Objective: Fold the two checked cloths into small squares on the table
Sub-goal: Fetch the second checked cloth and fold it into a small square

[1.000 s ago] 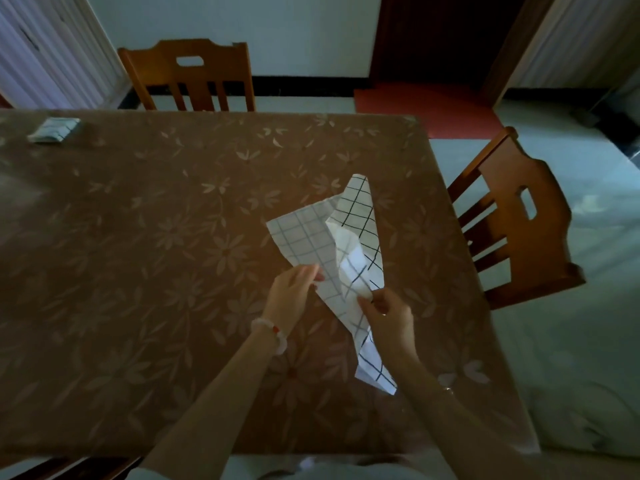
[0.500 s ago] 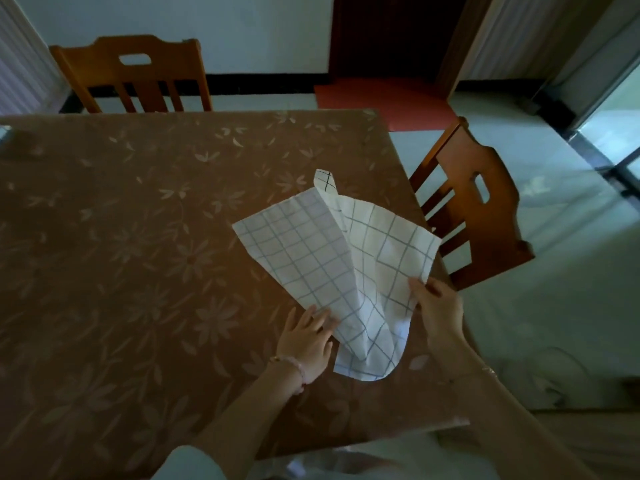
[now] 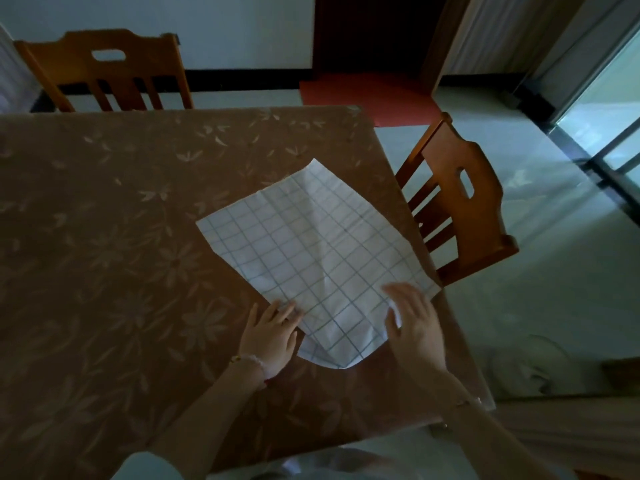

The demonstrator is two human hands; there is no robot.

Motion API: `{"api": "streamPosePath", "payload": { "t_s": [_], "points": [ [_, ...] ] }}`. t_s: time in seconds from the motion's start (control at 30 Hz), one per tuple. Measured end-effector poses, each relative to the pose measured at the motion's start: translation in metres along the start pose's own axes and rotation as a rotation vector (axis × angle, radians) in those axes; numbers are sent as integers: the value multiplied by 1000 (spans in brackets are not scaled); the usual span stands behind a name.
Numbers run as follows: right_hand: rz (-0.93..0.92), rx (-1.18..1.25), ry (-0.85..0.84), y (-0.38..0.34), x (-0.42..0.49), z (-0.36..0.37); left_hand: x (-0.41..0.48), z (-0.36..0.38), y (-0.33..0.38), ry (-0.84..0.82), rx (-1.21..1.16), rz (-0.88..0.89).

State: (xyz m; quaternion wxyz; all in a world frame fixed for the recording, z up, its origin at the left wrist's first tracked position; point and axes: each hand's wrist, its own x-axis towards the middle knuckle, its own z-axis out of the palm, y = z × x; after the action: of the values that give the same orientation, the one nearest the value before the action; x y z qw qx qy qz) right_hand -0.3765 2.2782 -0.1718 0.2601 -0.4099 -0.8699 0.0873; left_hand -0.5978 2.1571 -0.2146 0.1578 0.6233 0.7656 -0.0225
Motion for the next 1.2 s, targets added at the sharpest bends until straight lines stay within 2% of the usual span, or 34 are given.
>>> {"api": "streamPosePath", "payload": {
  "t_s": [0.07, 0.13, 0.33, 0.53, 0.7, 0.8, 0.93, 1.07, 1.2],
  "points": [
    [-31, -39, -323, -3, -3, 13, -4, 0, -8, 23, -6, -6],
    [-16, -82, -555, -4, -7, 27, -8, 1, -17, 35, -8, -19],
    [-24, -73, -760, -10, -16, 47, -25, 0, -47, 21, -3, -50],
    [-148, -181, -760, -14, -9, 56, -52, 1, -57, 12, 104, -64],
    [-181, -372, -772, -18, 18, 58, -64, 0, -45, -3, 94, -11],
    [-187, -378, -722, -29, 25, 57, -68, 2, -35, -10, 32, -35],
    [-210, -69, -721, -48, 15, 57, -69, 2, -32, 54, -153, -38],
    [-290, 78, -699, -68, -5, 60, -69, -4, -50, 155, -63, -200],
    [-216, 104, -633, -75, -8, 72, -65, -15, -65, 184, 22, -243]
  ]
}}
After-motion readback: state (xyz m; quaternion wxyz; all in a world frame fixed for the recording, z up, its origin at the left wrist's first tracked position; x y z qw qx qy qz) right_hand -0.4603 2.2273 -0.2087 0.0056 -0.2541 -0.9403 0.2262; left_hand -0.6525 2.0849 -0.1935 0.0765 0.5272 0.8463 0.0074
